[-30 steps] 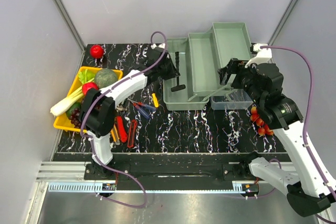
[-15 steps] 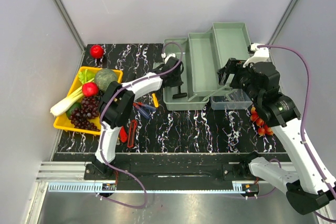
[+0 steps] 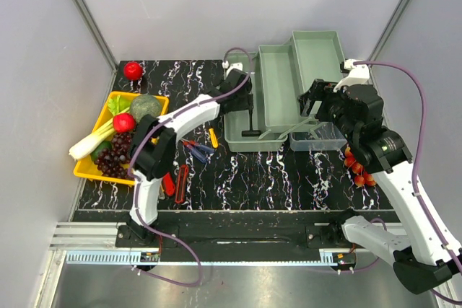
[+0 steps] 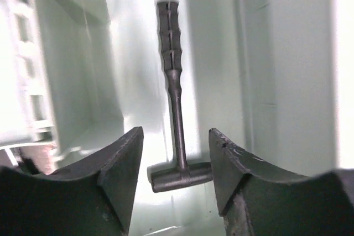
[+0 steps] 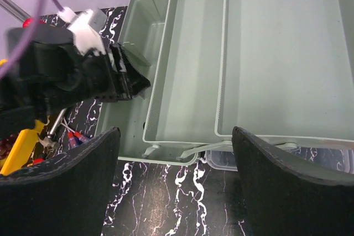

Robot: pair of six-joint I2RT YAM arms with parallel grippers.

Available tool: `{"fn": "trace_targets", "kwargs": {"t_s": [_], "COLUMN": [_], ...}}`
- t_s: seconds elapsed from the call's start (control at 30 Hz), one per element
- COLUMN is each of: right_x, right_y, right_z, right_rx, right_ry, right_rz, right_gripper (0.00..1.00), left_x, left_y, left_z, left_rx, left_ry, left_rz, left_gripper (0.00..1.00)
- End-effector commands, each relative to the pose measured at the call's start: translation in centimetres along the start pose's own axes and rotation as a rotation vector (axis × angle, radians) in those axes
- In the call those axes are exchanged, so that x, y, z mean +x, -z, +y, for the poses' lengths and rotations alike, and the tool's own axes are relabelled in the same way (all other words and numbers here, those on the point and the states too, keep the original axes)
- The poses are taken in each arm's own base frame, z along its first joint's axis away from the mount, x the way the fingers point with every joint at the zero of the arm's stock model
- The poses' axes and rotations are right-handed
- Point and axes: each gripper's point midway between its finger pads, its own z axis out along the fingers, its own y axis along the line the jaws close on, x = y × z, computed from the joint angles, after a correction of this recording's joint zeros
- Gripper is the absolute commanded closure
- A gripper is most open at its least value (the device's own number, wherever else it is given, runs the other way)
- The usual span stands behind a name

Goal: Pack the tool kit

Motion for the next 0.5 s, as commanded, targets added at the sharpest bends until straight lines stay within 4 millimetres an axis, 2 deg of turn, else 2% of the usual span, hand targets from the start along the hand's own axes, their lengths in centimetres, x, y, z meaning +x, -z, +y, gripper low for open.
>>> {"fn": "trace_targets", "kwargs": {"t_s": [0.0, 0.1, 0.17, 0.23, 0.3, 0.37, 0.47], "right_x": [-1.8, -1.6, -1.6, -1.6, -1.6, -2.0, -2.2], "right_y": [0.2, 0.2, 0.2, 0.1, -0.2, -0.3, -0.7], "right_z": [0.2, 0.2, 0.3, 0.5, 0.7, 0.7, 1.0], "right_rx": [0.003, 0.002, -0.003, -0.012, -0.018, -0.015, -0.022], "right_ry": [-0.029, -0.036, -0.044, -0.051, -0.055, -0.058, -0.056], "right_rz": [-0.053, -0.050, -0.054, -0.058, -0.059, -0.069, -0.062], "right_gripper": [0.13, 0.13, 0.13, 0.11, 0.08, 0.08, 0.08], "left_x": [-10.3, -11.3, -11.8, -11.9, -11.6, -12.2, -12.0], "left_y": [9.9, 12.5, 13.6, 14.4, 14.9, 16.2, 17.1], "left_z": [-2.4, -0.9, 0.8, 3.0, 6.0, 9.0, 11.7], "left_rx": [0.073, 0.067, 0.051, 0.028, -0.025, -0.080, -0.110], "left_ry": [-0.065, -0.127, -0.144, -0.151, -0.134, -0.075, -0.080], "left_rz": [-0.284, -0.314, -0.315, -0.306, -0.294, -0.294, -0.297], "left_gripper": [0.43, 0.34, 0.30, 0.26, 0.15, 0.06, 0.01]}}
